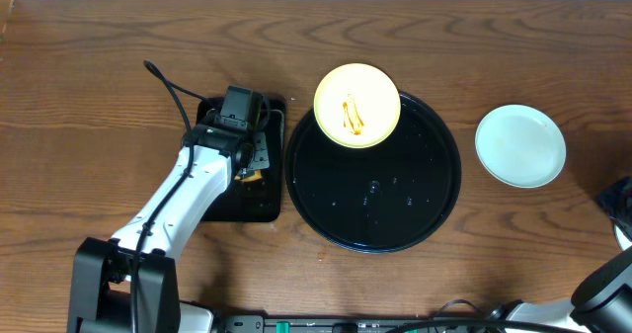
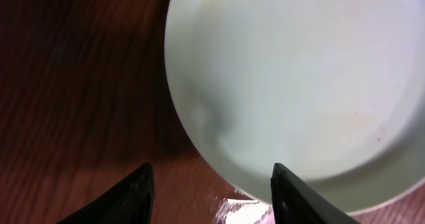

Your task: Clean dirty plates on tray and stack at the side

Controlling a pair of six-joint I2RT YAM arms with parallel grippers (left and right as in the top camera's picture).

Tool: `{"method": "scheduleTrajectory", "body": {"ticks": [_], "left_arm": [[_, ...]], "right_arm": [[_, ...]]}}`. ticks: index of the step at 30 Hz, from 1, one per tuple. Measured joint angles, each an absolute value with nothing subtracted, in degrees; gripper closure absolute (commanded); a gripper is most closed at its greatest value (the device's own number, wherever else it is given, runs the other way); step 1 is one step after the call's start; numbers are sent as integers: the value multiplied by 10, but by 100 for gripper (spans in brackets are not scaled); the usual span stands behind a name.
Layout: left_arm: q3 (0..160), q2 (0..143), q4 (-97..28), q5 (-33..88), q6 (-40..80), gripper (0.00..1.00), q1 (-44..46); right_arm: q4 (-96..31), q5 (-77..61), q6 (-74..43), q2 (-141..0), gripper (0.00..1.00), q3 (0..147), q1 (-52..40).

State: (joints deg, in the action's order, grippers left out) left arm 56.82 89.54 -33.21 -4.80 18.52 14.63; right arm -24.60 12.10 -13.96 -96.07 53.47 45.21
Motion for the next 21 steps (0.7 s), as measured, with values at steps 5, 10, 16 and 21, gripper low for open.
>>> {"method": "scheduleTrajectory", "body": {"ticks": [5,10,16,21], "left_arm": [[568,895,-332,-44,196,91,146],[568,895,-332,-42,197,90,146],[568,895,-332,-42,197,89,146],[568,895,-332,-42,197,86,146]], "right_arm": [[-239,122,-133,-987,48,535,453],[-231,124,-123,-1014,62,535,454],[-228,107,-117,-1019,80,535,454],[-223,88,-114,-1019,93,536,454]]}}
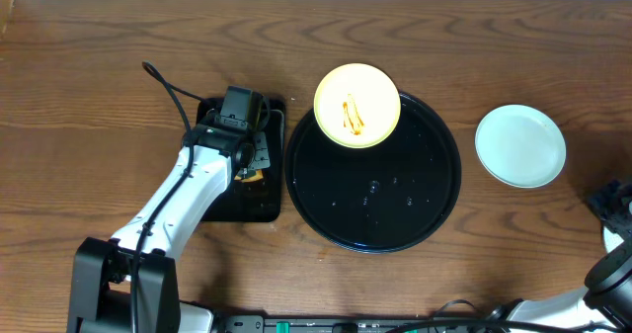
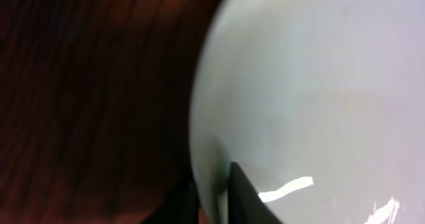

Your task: Clean dirty plates on tray and stack at the side

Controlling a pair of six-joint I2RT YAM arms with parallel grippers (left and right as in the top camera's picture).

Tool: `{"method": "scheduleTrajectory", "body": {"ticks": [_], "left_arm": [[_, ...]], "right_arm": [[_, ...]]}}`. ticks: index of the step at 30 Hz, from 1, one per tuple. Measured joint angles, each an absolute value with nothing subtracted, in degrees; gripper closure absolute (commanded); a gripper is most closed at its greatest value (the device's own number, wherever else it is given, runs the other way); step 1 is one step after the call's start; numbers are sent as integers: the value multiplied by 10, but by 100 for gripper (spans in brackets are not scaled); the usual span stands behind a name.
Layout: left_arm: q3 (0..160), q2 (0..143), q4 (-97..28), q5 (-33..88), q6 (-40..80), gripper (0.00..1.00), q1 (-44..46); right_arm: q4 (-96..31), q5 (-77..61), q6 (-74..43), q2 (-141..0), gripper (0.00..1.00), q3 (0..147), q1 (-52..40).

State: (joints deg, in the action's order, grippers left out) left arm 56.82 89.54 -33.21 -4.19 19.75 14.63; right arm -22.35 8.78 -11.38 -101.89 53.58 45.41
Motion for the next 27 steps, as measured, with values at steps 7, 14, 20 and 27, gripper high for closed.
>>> {"method": "scheduleTrajectory", "body": {"ticks": [7,14,20,27], "left_arm": [[568,895,-332,-42,197,86,146],[568,895,-332,-42,197,86,146],[568,895,-332,-42,197,86,146],[568,895,-332,-42,197,86,146]], "right_arm": [[-211,57,-112,-1016,99,540,454],[-215,-22,-108,-999,99,546,452],[-221,-72,-81,-941,99,577,405],[-215,-97,-28,-893,99,595,295]]}}
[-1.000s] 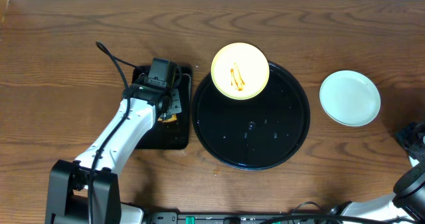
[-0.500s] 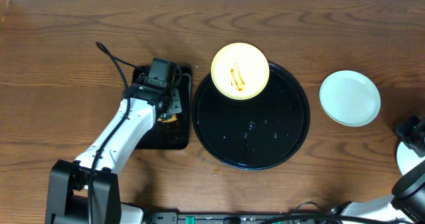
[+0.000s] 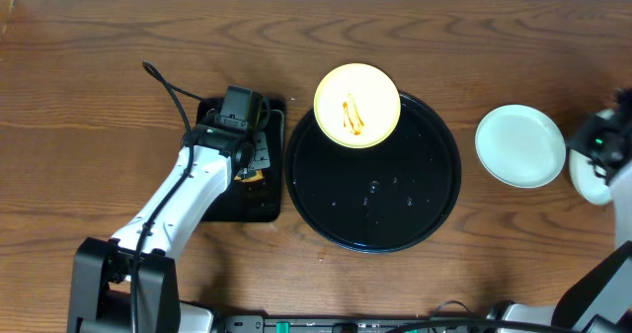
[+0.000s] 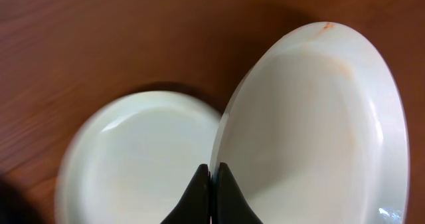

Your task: Clean dirty plates on tray and stack at the side

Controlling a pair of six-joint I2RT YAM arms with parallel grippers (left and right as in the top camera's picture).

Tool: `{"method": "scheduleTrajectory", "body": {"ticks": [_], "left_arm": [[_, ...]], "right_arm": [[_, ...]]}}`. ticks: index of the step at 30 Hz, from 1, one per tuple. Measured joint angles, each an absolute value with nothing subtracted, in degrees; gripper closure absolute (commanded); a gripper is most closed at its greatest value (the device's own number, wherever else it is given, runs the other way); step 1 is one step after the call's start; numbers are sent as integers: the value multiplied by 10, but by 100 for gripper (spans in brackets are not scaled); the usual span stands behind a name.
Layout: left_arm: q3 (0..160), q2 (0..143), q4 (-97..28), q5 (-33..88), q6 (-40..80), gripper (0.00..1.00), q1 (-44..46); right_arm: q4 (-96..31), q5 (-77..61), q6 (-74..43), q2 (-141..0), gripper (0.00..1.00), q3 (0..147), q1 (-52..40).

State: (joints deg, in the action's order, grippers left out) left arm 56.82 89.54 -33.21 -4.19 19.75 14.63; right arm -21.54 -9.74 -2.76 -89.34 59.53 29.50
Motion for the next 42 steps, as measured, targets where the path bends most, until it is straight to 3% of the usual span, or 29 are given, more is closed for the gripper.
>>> {"method": "scheduleTrajectory", "body": {"ticks": [10,22,34,37,42], "left_arm": [[568,895,-332,-41,197,86,146],[568,895,-332,-37,197,86,146],[568,895,-332,-34,197,85,146],[568,895,-332,-34,197,84,146],[568,895,-332,-34,197,83,146]], "right_arm": [[-214,-58,22,-893,99,595,137],[-246,-38,36,-893,98,595,87],[-276,-35,38,-893,77,595,88],[-288,-47,35,-893,67,595,88],[-308,-100,35,-893,63,595,88]]}}
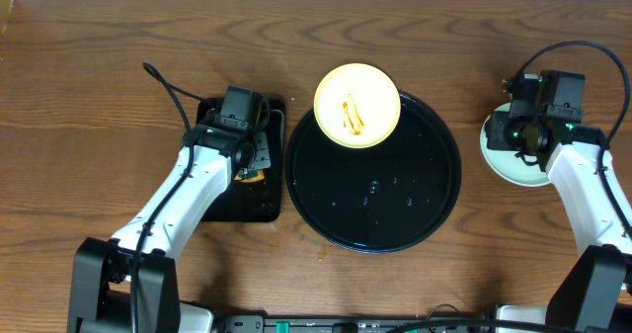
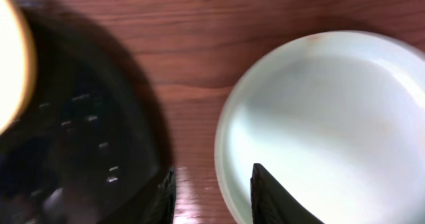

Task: Clean dirty plates on tray and stack at the side
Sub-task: 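Reach the right gripper to the yellow plate rim and drag it center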

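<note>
A yellow plate (image 1: 356, 106) smeared with orange sits on the far left rim of the round black tray (image 1: 395, 224). A white plate (image 1: 515, 165) lies on the table right of the tray. My right gripper (image 1: 518, 135) hovers open over its left rim. In the right wrist view the white plate (image 2: 319, 117) fills the right side, and the right gripper (image 2: 214, 187) straddles its rim without touching. The black tray (image 2: 66, 131) is at the left there. My left gripper (image 1: 252, 165) hangs over a small black holder (image 1: 247, 203); its fingers are hidden.
A yellow bit, perhaps a sponge (image 1: 253, 176), shows in the small black holder under the left arm. Bare wooden table (image 1: 99, 76) lies around the tray. The right arm's cable (image 1: 592, 51) loops over the far right.
My right gripper held a tilted white plate beside the one on the table. Now it is open over the spot, farther left, and a white plate lies flat there. The left arm has not moved.
My right gripper stood open round a white plate's rim at the table's far right edge. Then it was shut on that rim. Later it held the plate tilted next to the other white plate. Now the plate is let go there.
</note>
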Controlling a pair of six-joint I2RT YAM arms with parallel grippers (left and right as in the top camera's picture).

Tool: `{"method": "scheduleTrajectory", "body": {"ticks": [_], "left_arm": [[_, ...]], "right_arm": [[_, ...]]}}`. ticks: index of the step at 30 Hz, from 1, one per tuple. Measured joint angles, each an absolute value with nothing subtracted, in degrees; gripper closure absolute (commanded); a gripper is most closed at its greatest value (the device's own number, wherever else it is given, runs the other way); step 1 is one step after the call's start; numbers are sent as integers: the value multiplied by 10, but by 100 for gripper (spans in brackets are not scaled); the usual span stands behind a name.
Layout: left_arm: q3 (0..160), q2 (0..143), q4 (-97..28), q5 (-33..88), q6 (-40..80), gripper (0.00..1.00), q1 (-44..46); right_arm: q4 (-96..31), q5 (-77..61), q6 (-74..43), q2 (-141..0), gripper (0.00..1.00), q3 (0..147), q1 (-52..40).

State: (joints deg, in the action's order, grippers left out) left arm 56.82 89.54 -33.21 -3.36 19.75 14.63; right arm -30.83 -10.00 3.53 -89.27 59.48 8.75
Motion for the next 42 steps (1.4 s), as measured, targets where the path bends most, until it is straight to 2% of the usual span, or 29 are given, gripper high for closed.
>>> {"method": "scheduleTrajectory", "body": {"ticks": [1,6,12,19,26,27,28,36,37,39,42], "left_arm": [[568,895,-332,-33,197,83,146],[568,895,-332,-33,197,83,146],[568,895,-332,-33,197,83,146],[568,895,-332,-33,197,83,146],[568,895,-332,-33,197,83,146],[568,895,-332,-33,197,88,146],[568,895,-332,-33,197,92,146],[568,895,-327,-33,199,92,146],[568,895,-324,-33,199,92,146],[568,895,-321,-33,199,92,146],[568,895,-320,-33,199,92,146]], "right_arm": [[-310,-115,35,-893,63,595,88],[-325,-171,26,-893,50,595,82],[-396,-190,18,-893,43,639,26],[-446,-188,17,-893,43,767,-44],[-468,-174,22,-944,44,887,-69],[-465,-171,24,-960,45,902,-69],[-460,-169,26,-973,46,910,-69],[-412,-160,44,-1091,47,921,-92],[-408,-158,47,-1105,48,921,-97],[-403,-153,51,-1137,58,921,-107],[-390,-146,57,-1183,59,921,-120]]}}
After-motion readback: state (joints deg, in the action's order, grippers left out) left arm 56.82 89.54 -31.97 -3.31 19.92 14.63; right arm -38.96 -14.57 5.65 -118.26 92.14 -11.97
